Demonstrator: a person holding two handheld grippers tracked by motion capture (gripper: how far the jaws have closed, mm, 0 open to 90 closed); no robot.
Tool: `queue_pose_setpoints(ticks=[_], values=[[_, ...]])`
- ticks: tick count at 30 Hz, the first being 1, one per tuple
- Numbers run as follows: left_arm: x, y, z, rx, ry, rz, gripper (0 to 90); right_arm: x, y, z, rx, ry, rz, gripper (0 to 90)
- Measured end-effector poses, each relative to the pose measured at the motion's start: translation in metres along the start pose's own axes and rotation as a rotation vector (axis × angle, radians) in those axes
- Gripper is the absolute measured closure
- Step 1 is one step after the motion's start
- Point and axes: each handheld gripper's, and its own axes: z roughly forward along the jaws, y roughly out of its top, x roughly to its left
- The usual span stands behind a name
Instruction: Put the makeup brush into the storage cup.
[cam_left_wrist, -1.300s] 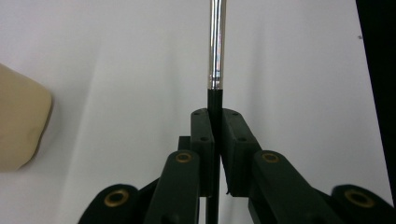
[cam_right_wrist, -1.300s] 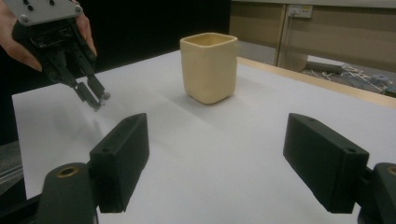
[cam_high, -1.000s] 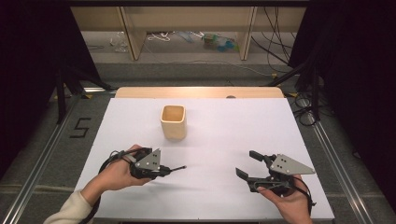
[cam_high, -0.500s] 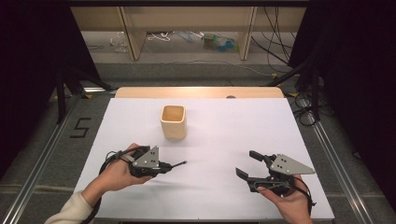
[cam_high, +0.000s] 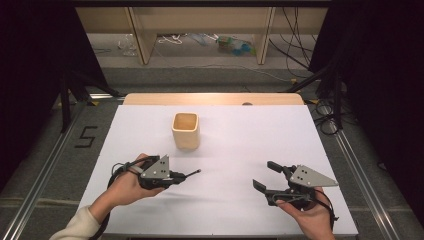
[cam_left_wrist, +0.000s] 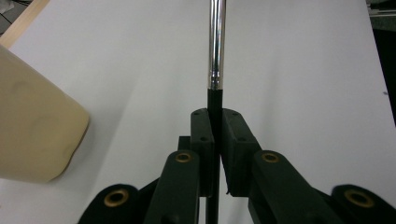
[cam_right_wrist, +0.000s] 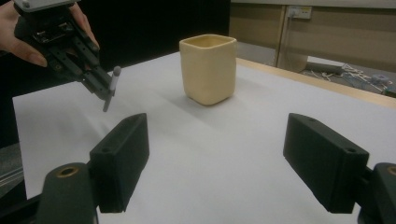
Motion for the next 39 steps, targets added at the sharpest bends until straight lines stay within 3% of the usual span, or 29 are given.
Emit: queue_pose_setpoints(ticks=[1,7,8,9,12,13,14,17,19,21,24,25,26,29,30,39], values=[[0.0,0.0,0.0001,-0.004,0.003,-0.001,83.9,0.0004,-0.0013,0.004,-0.047,0.02,0.013,23.6],[-0.0007,0.0004,0.0006,-0.016,0.006,-0.005,83.9,-0.0002,-0.0009,0.0031,-0.035,0.035,0.01,23.7],[-0.0014,0.0002,0.0015,-0.023,0.003,-0.009,83.9,0.0001,0.0,0.0,-0.006,0.003,0.002,23.6],[-0.0014,0.0002,0.0015,-0.023,0.003,-0.009,83.9,0.0001,0.0,0.0,-0.006,0.003,0.002,23.6],[-0.0011,0.0008,0.0008,-0.035,0.009,-0.011,83.9,0.0001,0.0,-0.0002,-0.007,0.002,0.002,23.6],[-0.001,0.0009,0.0003,-0.041,0.007,-0.015,83.9,0.0007,-0.0013,0.0035,-0.05,0.019,0.016,23.6],[-0.001,0.0009,0.0003,-0.041,0.007,-0.015,83.9,0.0006,-0.0012,0.0035,-0.05,0.018,0.015,23.6],[-0.0011,0.0007,0.0,-0.047,0.005,-0.018,83.9,0.0006,-0.0012,0.0036,-0.05,0.019,0.015,23.6],[-0.0011,0.0003,0.0001,-0.051,0.005,-0.023,83.9,0.0003,0.0001,-0.0003,-0.006,0.004,0.003,23.6],[-0.0005,0.0005,-0.0007,-0.063,0.007,-0.027,83.9,0.001,-0.001,0.003,-0.045,0.019,0.016,23.6],[0.0004,0.0009,-0.0022,-0.064,0.01,-0.026,83.9,0.0004,-0.0009,0.0026,-0.04,0.015,0.01,23.6],[0.0005,0.001,-0.0025,-0.069,0.01,-0.029,83.9,0.0002,0.0,-0.0002,-0.006,0.004,0.002,23.6],[0.0008,0.001,-0.0029,-0.071,0.011,-0.028,83.9,0.0001,0.0,-0.0001,-0.006,0.002,0.001,23.6],[0.0011,0.0007,-0.0028,-0.073,0.006,-0.031,83.9,0.0009,-0.0011,0.0032,-0.046,0.019,0.016,23.6],[0.0008,0.0007,-0.0025,-0.08,0.01,-0.035,83.9,0.0002,0.0,-0.0002,-0.007,0.001,0.002,23.6],[0.0015,0.0013,-0.0036,-0.11,0.011,-0.054,83.9,0.0002,0.0,-0.0002,-0.004,0.002,0.001,23.6]])
